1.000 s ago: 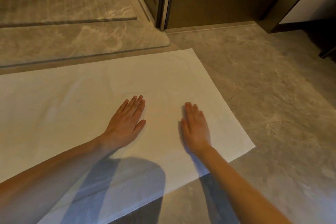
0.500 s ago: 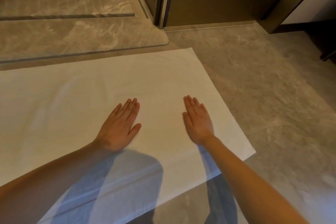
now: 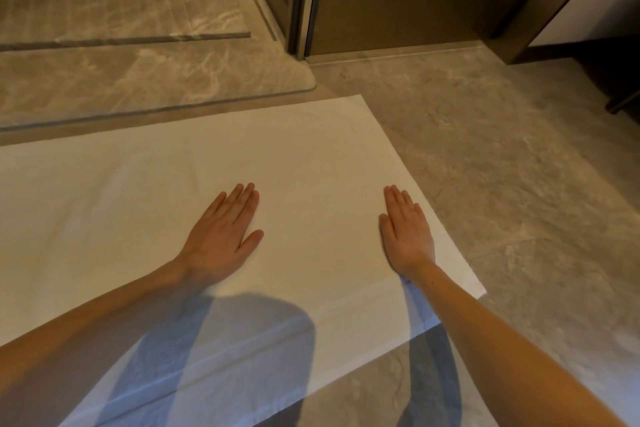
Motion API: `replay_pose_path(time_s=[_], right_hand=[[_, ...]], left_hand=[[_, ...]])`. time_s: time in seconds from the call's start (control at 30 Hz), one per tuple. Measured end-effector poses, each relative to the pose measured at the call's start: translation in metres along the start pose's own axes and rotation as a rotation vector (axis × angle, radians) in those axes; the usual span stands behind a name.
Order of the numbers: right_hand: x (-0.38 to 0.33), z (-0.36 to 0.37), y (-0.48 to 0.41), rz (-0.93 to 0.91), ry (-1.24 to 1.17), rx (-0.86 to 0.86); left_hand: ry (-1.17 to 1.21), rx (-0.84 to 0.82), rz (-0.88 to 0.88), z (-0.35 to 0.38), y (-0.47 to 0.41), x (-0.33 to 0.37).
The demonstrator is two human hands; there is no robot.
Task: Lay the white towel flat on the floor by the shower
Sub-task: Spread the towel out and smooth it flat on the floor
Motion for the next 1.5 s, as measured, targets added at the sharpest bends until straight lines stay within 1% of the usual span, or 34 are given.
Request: replay_pose_path(time_s=[0.13, 0.3, 0.33, 0.4, 0.47, 0.5, 0.57, 0.63, 0.77, 0.97, 1.07, 1.5], right_hand=[[0.003, 0.003, -0.002, 0.081, 0.003, 0.041], [-0.004, 0.0, -0.007, 0.122, 0.056, 0.005], [-0.012, -0.001, -0.009, 0.105, 0.058, 0.009], [-0.047, 0.007, -0.016, -0.033, 0.006, 0.017], [-0.096, 0.028, -0.023, -0.209, -0.065, -0.039], [-0.12, 0.041, -0.027, -0.268, -0.098, -0.078], [-0.155, 0.067, -0.034, -0.322, -0.143, -0.146], [-0.167, 0.083, -0.04, -0.335, -0.117, -0.187], [-0.145, 0.08, -0.058, -0.33, -0.032, -0.181], [-0.067, 0.037, -0.082, -0.167, 0.031, -0.107], [-0.042, 0.023, -0.08, -0.115, 0.032, -0.1], [-0.034, 0.022, -0.069, -0.091, 0.036, -0.054]], left_hand=[[0.017, -0.022, -0.072, 0.003, -0.004, -0.013], [0.006, -0.009, -0.081, 0.004, -0.001, -0.012], [0.003, -0.007, -0.079, 0.005, -0.002, -0.012], [-0.001, -0.001, -0.077, 0.005, -0.002, -0.012], [-0.001, 0.01, -0.075, 0.006, -0.003, -0.012], [0.0, 0.014, -0.075, 0.007, -0.003, -0.012], [0.005, 0.018, -0.076, 0.008, -0.003, -0.013], [0.003, 0.022, -0.075, 0.008, -0.003, -0.013], [0.001, 0.029, -0.069, 0.008, -0.003, -0.012], [0.008, 0.024, -0.071, 0.012, -0.005, -0.014], [0.003, 0.025, -0.065, 0.013, -0.006, -0.014], [0.018, 0.018, -0.034, 0.012, -0.007, -0.014]])
Point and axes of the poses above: each hand's wrist, its own y-axis away from the middle knuckle, its own z-axis out of the palm, x = y × z, the point moved 2 cm from there along -y, towards the middle knuckle, and after that the axes turned 14 degrees about -y, right-handed, at the moved point
